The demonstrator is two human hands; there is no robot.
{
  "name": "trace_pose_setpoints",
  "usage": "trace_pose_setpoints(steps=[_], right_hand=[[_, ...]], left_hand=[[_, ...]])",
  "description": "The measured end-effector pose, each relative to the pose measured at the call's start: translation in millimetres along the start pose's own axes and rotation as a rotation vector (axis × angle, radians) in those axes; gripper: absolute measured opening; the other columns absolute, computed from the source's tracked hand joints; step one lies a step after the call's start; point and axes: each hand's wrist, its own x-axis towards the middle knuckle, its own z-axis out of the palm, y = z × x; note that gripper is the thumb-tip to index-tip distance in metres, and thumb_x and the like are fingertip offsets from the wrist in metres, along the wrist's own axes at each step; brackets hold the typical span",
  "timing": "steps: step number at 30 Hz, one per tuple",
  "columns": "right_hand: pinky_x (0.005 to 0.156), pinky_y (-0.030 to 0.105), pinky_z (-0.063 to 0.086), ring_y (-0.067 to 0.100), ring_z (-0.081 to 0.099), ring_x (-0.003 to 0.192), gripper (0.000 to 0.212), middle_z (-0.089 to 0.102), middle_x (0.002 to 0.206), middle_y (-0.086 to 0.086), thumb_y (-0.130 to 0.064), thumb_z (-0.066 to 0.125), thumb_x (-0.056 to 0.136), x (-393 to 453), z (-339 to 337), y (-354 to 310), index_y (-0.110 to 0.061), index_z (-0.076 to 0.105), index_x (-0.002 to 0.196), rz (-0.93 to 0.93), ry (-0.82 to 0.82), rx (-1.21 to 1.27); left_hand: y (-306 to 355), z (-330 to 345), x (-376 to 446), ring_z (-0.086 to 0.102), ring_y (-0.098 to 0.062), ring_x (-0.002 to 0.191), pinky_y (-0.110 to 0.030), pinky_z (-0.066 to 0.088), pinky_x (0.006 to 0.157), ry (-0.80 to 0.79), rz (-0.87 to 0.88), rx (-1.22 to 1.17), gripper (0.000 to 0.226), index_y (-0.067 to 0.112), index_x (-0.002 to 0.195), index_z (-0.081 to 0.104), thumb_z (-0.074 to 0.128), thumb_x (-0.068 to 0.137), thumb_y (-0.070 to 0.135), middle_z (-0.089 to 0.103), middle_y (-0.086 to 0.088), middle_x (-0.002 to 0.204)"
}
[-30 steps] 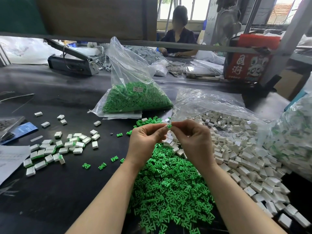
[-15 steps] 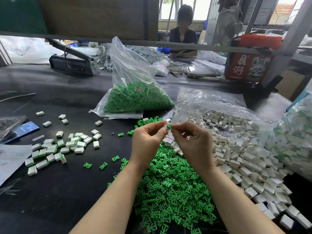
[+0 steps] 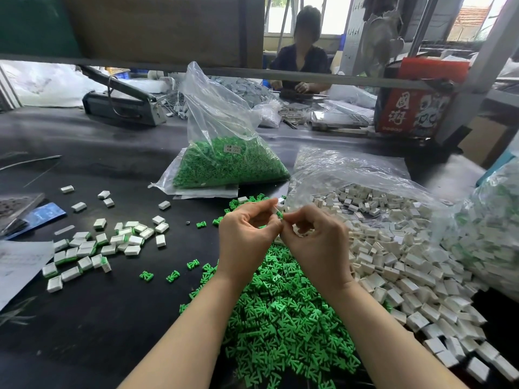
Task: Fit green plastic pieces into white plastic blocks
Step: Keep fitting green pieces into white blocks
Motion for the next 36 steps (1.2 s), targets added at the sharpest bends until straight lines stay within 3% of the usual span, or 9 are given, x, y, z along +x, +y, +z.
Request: trace_pose_setpoints(steps=[6,11,16,21,25,30,32,36], right_hand=[[0.053,0.036,0.053,0.014,0.061,0.056,0.010,0.068,0.065,-0.005,-0.010,0.083,0.072,3.1,-2.9,-4.8,-0.011,0.072,0.073,0.006,-0.054,0.000],[0.056,0.036,0.054,0.011,0.064,0.058,0.007,0.070,0.066,-0.007,-0.014,0.081,0.075,5.8,-4.5,-7.4,-0.013,0.074,0.075,0.081,-0.084,0.076],[0.061,0.037,0.055,0.011,0.067,0.063,0.005,0.071,0.070,-0.008,-0.016,0.080,0.078,10.8,-6.1,-5.3,-0.016,0.075,0.078,0.144,-0.065,0.146],[0.069,0.027,0.059,0.004,0.068,0.069,0.007,0.072,0.077,-0.006,-0.012,0.076,0.083,12.6,-7.9,-0.6,-0.013,0.074,0.089,0.152,-0.064,0.182],[0.075,0.028,0.059,0.008,0.071,0.075,0.010,0.074,0.082,-0.005,-0.009,0.073,0.086,15.5,-10.2,4.3,-0.016,0.073,0.093,0.324,-0.087,0.367],[0.069,0.026,0.057,0.012,0.070,0.073,0.005,0.073,0.080,-0.001,-0.014,0.073,0.086,15.6,-9.9,5.0,-0.014,0.072,0.091,0.352,-0.118,0.446],[0.065,0.031,0.056,0.015,0.066,0.070,0.002,0.070,0.078,-0.001,-0.017,0.068,0.091,17.0,-8.5,6.3,-0.016,0.068,0.090,0.358,-0.179,0.394],[0.058,0.044,0.042,0.014,0.048,0.059,0.025,0.057,0.066,0.000,-0.021,0.049,0.102,13.7,-5.4,7.5,-0.018,0.055,0.078,0.338,-0.341,0.286]], left_hand=[[2.4,-0.7,0.3,0.066,-0.004,0.076,-0.017,0.051,0.071,-0.024,0.014,-0.015,0.033,0.016,0.107,0.075,0.069,0.081,-0.005,0.075,-0.004,0.093],[3.4,-4.3,2.3,0.069,-0.011,0.082,-0.027,0.056,0.078,-0.026,-0.011,-0.059,0.029,0.010,0.107,0.075,0.070,0.082,-0.004,0.075,-0.008,0.096],[3.3,-3.2,1.0,0.073,-0.015,0.089,-0.023,0.055,0.078,-0.032,-0.042,-0.110,0.025,0.014,0.103,0.075,0.073,0.082,-0.001,0.077,-0.004,0.094],[4.6,-2.8,1.4,0.071,-0.019,0.091,-0.029,0.057,0.085,-0.108,-0.040,-0.188,0.022,0.003,0.106,0.074,0.073,0.084,0.002,0.075,-0.012,0.099],[5.4,-0.5,0.4,0.070,-0.012,0.081,-0.023,0.056,0.076,-0.165,-0.079,-0.277,0.021,0.007,0.102,0.075,0.073,0.082,0.005,0.077,-0.007,0.090],[2.2,-0.7,1.3,0.070,-0.016,0.075,-0.023,0.056,0.070,-0.171,-0.100,-0.291,0.018,0.006,0.102,0.075,0.070,0.086,0.002,0.076,-0.010,0.086],[2.3,-0.9,1.6,0.069,-0.013,0.077,-0.023,0.056,0.072,-0.183,-0.081,-0.274,0.016,0.007,0.101,0.075,0.069,0.087,0.002,0.077,-0.006,0.086],[0.7,-0.2,1.2,0.067,-0.010,0.077,-0.021,0.054,0.071,-0.223,-0.033,-0.171,0.010,0.006,0.100,0.071,0.067,0.091,0.007,0.074,-0.004,0.085]])
